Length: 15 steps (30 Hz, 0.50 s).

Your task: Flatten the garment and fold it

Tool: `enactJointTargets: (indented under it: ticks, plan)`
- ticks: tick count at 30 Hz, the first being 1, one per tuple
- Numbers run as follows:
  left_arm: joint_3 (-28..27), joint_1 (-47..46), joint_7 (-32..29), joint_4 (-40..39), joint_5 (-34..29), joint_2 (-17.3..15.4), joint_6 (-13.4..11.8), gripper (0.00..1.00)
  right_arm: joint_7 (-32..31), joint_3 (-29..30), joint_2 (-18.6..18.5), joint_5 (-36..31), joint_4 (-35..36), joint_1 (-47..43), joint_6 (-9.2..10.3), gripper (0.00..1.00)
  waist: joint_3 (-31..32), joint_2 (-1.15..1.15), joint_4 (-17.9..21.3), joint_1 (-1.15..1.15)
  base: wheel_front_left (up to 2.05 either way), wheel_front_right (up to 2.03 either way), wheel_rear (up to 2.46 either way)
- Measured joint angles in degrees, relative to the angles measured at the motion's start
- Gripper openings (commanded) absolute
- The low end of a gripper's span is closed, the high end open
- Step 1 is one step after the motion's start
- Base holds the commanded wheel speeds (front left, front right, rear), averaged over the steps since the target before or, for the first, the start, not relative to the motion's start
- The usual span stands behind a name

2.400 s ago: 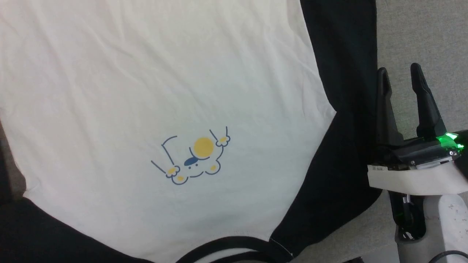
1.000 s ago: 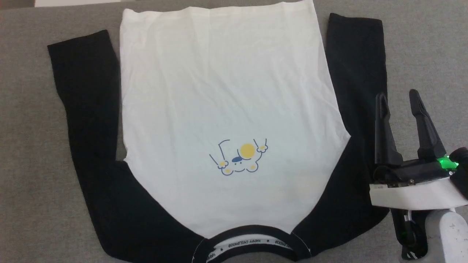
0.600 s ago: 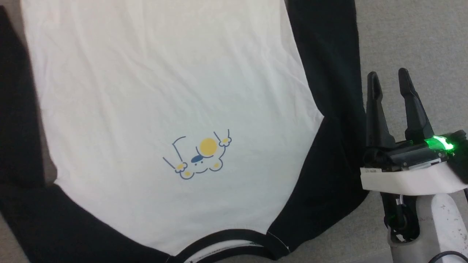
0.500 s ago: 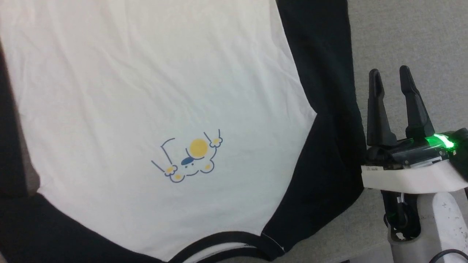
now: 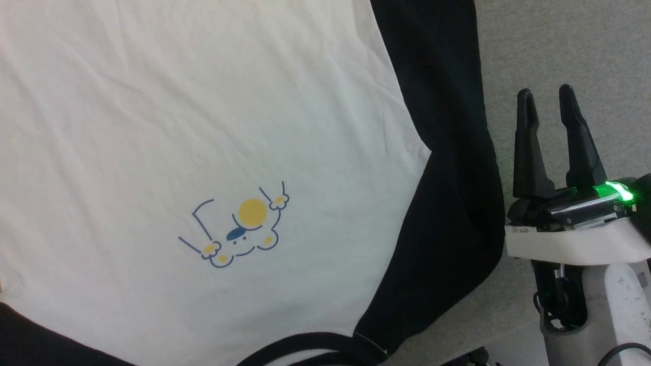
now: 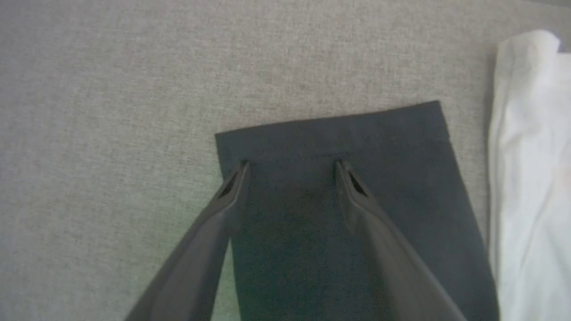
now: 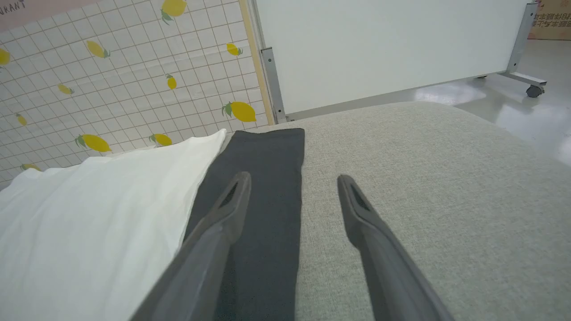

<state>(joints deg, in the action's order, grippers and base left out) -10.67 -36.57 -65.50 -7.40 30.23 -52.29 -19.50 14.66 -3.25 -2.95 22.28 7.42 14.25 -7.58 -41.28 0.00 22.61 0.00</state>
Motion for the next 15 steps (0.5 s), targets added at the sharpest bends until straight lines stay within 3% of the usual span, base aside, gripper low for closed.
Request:
enactJointTargets:
  ticks: [8,15]
  plan:
    - [-3.85,0.71,4.07,2.26,0.6,-0.02,0.35,1.0,0.0,-0.11,0.02,-0.12,0.0,0.46,0.0,1.0,0.1,0.0,-1.56,0.0,0.0,0.0,0.0]
    - [-6.35,1.44,5.16,3.03,3.69,2.18,-0.23,1.0,0.0,-0.87,0.03,-0.11,0.16,1.35,0.0,1.0,-1.45,0.0,-1.52,0.0,0.0,0.0,0.0]
